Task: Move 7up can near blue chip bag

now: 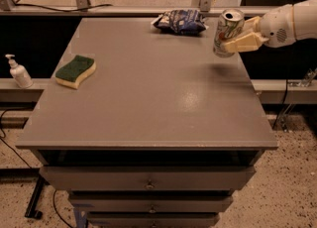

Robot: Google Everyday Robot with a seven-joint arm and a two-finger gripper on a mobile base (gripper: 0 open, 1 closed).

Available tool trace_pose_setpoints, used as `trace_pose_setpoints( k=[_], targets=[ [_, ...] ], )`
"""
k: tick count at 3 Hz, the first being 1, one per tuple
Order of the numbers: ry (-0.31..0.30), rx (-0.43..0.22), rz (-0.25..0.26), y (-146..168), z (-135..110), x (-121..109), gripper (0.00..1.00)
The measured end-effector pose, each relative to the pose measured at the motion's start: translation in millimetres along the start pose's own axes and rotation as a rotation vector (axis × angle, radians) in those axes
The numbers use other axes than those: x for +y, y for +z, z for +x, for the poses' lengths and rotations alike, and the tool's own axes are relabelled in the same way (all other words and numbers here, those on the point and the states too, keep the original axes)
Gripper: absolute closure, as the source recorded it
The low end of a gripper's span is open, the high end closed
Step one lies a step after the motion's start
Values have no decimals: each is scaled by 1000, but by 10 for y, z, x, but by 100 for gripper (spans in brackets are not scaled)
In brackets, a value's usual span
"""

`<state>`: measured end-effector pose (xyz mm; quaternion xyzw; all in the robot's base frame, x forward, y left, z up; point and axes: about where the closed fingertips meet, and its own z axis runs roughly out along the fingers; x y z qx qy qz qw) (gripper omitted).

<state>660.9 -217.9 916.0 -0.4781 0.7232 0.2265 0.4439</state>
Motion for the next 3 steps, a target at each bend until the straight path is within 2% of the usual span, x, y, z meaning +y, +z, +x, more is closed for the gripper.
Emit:
trace_pose_setpoints(
  k=[1,2,3],
  targets=[
    [-3,-15,69,-12,-25,-457,100],
    [-14,-45,166,64,-169,-838,100],
    [-38,-86,289,70,-366,-1084,100]
  ],
)
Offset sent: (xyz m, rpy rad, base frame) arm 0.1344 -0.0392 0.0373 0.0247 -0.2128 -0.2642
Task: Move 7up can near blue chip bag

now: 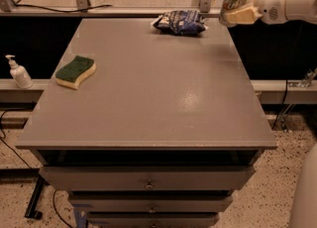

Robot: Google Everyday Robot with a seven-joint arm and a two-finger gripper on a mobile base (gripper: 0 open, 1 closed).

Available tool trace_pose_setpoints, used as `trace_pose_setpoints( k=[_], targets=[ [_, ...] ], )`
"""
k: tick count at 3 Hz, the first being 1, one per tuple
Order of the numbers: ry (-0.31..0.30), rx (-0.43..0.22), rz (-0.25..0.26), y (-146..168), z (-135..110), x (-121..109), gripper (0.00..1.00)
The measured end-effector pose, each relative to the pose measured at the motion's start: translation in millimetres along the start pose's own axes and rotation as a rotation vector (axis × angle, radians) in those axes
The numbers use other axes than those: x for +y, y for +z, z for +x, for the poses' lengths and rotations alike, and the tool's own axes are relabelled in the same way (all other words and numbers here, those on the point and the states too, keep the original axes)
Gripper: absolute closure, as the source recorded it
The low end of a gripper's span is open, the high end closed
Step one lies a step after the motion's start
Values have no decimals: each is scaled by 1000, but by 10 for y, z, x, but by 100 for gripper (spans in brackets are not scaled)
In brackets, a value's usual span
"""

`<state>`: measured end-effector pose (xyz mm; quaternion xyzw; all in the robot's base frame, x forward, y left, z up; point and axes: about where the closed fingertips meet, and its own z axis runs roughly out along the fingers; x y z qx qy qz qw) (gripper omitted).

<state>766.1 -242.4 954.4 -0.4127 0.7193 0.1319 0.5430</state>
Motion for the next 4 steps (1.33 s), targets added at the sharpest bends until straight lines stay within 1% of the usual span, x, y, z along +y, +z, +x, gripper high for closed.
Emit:
trace_pose_setpoints(
  k=[1,2,3,4],
  targets=[
    [29,-19,65,222,63,84,100],
    [69,-4,126,434,280,169,100],
    [112,18,167,564,455,223,100],
    [142,49,179,602,439,201,100]
  ],
)
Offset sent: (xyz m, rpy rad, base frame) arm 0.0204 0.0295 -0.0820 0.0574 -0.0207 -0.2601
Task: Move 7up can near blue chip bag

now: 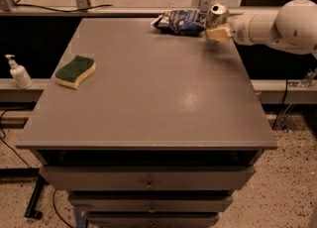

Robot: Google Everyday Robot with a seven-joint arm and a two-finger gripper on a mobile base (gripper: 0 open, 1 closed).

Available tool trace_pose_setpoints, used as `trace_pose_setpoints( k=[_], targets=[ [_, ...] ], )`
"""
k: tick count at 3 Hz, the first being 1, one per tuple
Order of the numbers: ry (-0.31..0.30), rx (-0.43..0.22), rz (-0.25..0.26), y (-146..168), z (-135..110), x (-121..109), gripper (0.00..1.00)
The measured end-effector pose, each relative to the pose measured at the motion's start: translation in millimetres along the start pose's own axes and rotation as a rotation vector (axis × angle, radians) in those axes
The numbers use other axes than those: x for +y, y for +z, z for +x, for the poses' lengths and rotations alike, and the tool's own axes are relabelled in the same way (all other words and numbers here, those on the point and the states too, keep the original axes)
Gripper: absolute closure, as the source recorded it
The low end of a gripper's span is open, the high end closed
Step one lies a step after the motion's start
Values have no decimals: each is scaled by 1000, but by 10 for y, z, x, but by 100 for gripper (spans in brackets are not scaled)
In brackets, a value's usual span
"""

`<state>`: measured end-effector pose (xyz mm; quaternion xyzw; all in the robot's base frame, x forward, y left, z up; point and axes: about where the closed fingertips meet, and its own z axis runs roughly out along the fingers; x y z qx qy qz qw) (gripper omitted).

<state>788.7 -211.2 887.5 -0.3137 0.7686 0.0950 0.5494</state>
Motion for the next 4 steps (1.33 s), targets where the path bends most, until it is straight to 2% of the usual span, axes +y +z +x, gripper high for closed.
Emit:
trace_pose_setpoints(
  k=[1,2,3,4],
  targets=[
    [46,44,-10,22,3,-45,100],
    [112,50,-33,27,52,-71,100],
    [159,22,-64,56,82,-79,100],
    [173,-7,-108,135,79,-46,83]
  ],
)
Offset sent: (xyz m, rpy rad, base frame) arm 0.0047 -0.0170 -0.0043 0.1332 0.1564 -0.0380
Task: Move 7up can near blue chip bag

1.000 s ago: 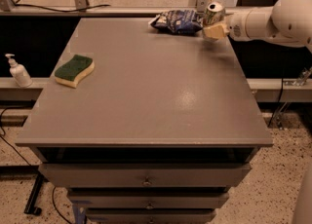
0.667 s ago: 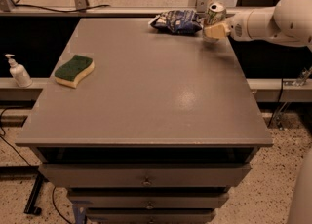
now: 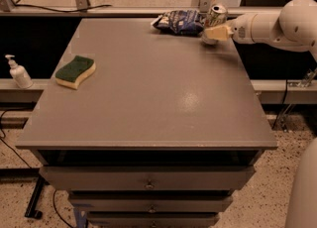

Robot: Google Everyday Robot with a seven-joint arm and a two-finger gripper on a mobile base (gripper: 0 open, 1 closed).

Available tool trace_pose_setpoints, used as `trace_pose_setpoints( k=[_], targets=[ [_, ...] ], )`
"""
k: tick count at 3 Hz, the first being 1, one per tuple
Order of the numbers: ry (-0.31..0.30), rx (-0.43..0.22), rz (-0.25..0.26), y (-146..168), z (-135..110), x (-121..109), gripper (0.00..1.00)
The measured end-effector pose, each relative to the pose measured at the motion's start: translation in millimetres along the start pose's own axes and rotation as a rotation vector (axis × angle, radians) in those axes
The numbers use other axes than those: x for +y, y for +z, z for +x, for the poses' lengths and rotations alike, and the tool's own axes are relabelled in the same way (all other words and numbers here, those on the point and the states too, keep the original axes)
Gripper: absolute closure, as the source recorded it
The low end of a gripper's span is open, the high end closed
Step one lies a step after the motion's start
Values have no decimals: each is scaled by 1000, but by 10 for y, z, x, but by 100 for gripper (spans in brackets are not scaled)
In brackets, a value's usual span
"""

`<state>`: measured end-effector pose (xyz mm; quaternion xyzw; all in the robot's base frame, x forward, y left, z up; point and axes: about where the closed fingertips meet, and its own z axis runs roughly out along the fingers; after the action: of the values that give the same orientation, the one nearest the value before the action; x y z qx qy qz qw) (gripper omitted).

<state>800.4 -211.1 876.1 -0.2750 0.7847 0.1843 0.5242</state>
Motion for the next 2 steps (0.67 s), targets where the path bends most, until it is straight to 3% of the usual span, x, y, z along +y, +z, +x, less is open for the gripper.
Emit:
trace_pose_setpoints(
  k=[2],
  targets=[
    [-63,14,-36,41,-6,-65,36]
  ],
)
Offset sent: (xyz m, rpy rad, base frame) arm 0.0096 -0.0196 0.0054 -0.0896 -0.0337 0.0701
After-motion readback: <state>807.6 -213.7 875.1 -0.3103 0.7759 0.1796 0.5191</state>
